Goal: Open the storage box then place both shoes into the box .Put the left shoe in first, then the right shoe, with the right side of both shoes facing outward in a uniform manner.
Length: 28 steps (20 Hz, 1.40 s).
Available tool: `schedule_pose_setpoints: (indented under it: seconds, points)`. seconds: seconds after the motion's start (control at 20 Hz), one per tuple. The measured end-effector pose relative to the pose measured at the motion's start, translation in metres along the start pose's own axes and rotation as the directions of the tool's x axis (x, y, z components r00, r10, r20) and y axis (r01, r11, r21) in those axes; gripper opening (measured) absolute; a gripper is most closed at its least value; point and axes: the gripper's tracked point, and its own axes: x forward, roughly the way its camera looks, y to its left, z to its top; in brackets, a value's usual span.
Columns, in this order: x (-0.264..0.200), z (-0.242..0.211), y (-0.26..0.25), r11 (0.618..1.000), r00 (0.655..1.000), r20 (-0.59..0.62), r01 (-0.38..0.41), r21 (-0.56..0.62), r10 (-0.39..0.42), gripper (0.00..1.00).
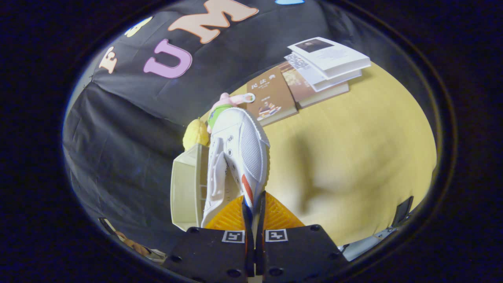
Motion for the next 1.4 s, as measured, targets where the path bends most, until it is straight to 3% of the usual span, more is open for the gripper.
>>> schedule_pose_setpoints:
  seconds: [0.2,0.65,1.0,1.2,1.3,1.4]
  points:
    - [0.01,-0.013,0.05,0.999,0.999,-0.016,-0.041,-0.024,0.04,0.05]
    - [0.035,-0.041,0.12,0.994,0.998,-0.041,-0.053,-0.1,0.049,0.05]
    - [0.071,-0.066,0.143,0.991,0.996,-0.086,-0.03,-0.133,0.019,0.05]
    - [0.09,-0.072,0.131,0.985,0.994,-0.085,0.051,-0.167,-0.066,0.05]
    - [0.093,-0.071,0.138,0.98,0.995,-0.076,0.052,-0.191,-0.068,0.07]
    - [0.087,-0.067,0.152,0.982,0.998,-0.056,0.009,-0.189,-0.02,0.26]
